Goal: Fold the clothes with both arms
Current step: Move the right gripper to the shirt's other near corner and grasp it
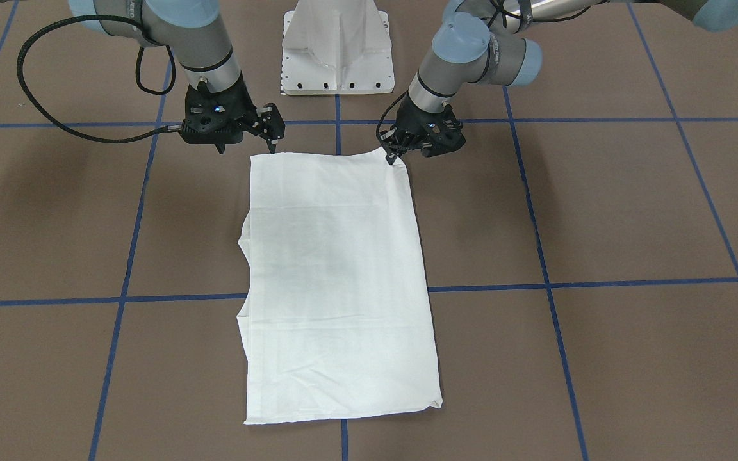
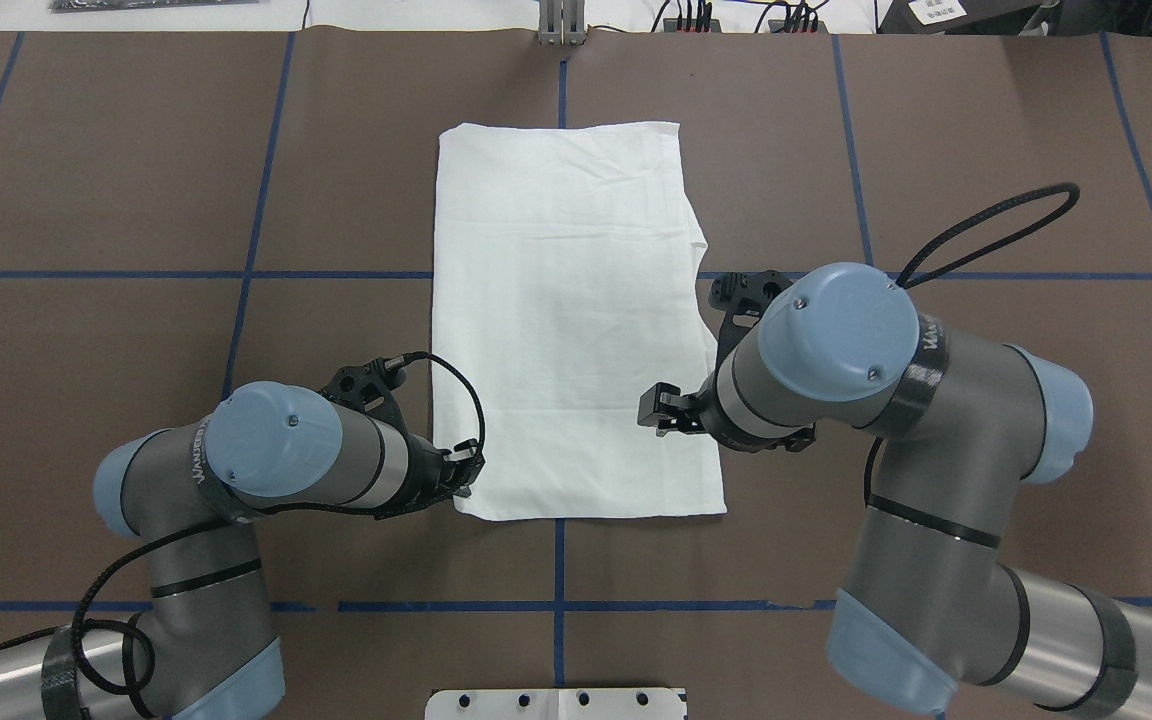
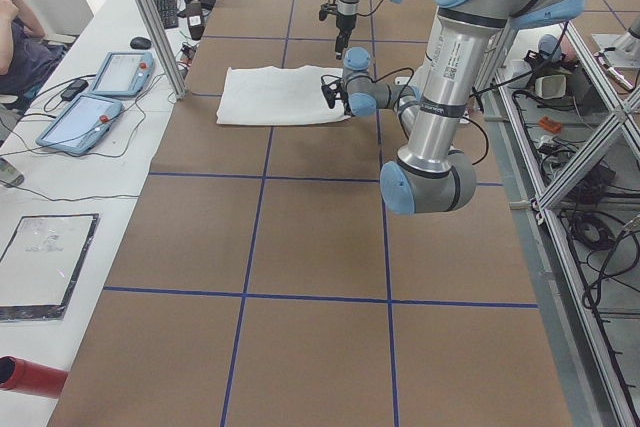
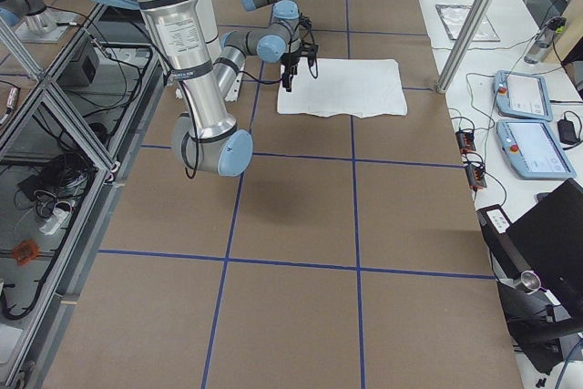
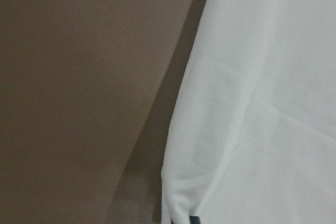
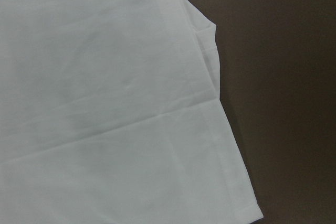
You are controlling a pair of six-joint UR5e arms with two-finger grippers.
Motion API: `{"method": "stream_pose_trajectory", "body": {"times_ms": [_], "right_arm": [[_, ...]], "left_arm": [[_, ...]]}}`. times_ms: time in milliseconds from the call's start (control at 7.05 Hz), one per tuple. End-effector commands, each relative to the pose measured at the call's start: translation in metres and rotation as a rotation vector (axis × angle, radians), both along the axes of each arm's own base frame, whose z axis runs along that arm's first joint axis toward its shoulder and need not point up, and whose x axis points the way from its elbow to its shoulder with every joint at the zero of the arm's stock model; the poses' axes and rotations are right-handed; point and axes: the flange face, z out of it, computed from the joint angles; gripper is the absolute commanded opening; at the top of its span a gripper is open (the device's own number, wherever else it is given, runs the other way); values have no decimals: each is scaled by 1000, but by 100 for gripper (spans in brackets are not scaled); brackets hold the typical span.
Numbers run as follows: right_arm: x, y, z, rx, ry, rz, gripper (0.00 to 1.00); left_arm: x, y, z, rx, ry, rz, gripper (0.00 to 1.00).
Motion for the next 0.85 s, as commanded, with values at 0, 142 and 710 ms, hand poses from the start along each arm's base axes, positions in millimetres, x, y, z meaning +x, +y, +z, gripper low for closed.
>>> {"method": "stream_pose_trajectory", "body": {"times_ms": [0, 142, 710], "right_arm": [[-34, 2, 8, -144, 29, 153, 100], [-42, -1, 19, -184, 49, 188, 100], [-56, -1, 37, -217, 89, 195, 100]], "left_arm": [[-1, -1, 0, 4, 0, 0, 0], [-1, -1, 0, 5, 0, -1, 0], [-2, -3, -1, 6, 1, -4, 0]]}}
